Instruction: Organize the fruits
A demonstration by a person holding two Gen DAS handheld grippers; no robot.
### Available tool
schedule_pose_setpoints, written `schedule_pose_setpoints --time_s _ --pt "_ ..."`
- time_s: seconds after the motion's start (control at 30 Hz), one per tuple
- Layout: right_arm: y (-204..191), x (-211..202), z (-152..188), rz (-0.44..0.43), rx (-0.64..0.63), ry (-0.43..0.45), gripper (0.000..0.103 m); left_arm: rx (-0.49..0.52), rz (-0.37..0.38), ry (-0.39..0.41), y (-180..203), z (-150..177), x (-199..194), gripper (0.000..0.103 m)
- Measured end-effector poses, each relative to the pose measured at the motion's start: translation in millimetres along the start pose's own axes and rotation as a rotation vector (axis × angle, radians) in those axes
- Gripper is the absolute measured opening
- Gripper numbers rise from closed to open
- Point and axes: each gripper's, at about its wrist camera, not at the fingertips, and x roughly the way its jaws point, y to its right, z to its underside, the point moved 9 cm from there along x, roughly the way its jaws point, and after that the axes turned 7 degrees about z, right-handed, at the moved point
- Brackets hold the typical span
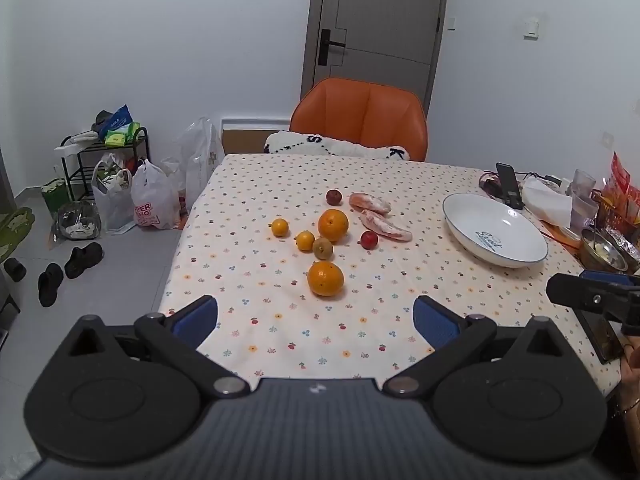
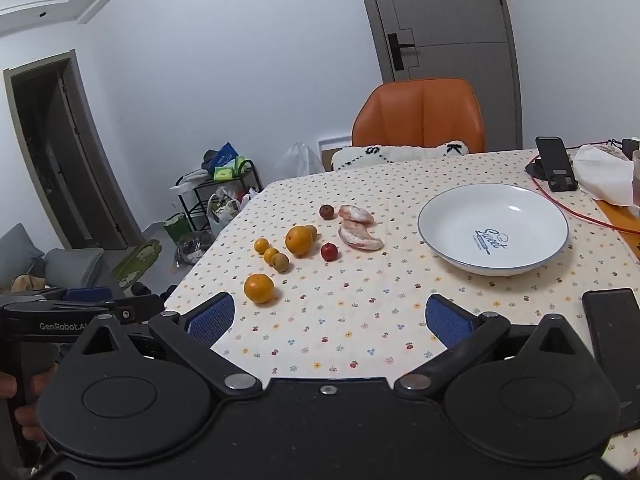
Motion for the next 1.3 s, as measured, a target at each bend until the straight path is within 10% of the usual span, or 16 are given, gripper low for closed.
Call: schedule_pose_setpoints --time_s 1.3 --pt "-3.0 -0.9 -1.3 -0.002 -0.019 0.005 0.103 0.001 -0.017 0.004 -4.6 -2.7 -2.2 0.103"
